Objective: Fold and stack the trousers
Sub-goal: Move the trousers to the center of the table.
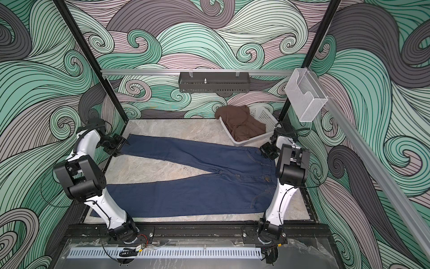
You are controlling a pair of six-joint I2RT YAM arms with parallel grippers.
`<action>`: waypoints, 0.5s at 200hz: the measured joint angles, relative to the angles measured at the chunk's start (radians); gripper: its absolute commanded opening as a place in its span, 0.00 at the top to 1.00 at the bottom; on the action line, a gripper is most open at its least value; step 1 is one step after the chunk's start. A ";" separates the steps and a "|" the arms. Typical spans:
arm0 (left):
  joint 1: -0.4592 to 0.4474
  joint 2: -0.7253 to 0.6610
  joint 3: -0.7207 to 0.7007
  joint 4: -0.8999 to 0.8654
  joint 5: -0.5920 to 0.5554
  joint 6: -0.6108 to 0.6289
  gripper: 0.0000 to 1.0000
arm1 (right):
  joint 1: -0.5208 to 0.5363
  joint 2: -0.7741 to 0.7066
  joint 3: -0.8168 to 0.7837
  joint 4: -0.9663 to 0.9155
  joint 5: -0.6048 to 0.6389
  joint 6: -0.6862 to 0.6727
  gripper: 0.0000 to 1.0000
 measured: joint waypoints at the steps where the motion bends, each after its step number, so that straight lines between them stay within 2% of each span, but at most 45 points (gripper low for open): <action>1: 0.000 0.001 0.004 -0.001 0.001 0.000 0.36 | -0.002 0.000 0.000 0.000 0.001 0.000 0.93; 73: 0.000 0.147 0.204 -0.060 0.027 0.042 0.35 | -0.074 0.018 0.043 -0.032 0.062 0.006 0.89; 89: -0.002 0.189 0.232 -0.073 0.027 0.049 0.38 | -0.079 0.018 0.044 -0.038 0.063 0.005 0.81; 100: -0.005 0.216 0.245 -0.084 0.029 0.055 0.38 | -0.079 0.014 0.044 -0.037 0.056 0.008 0.70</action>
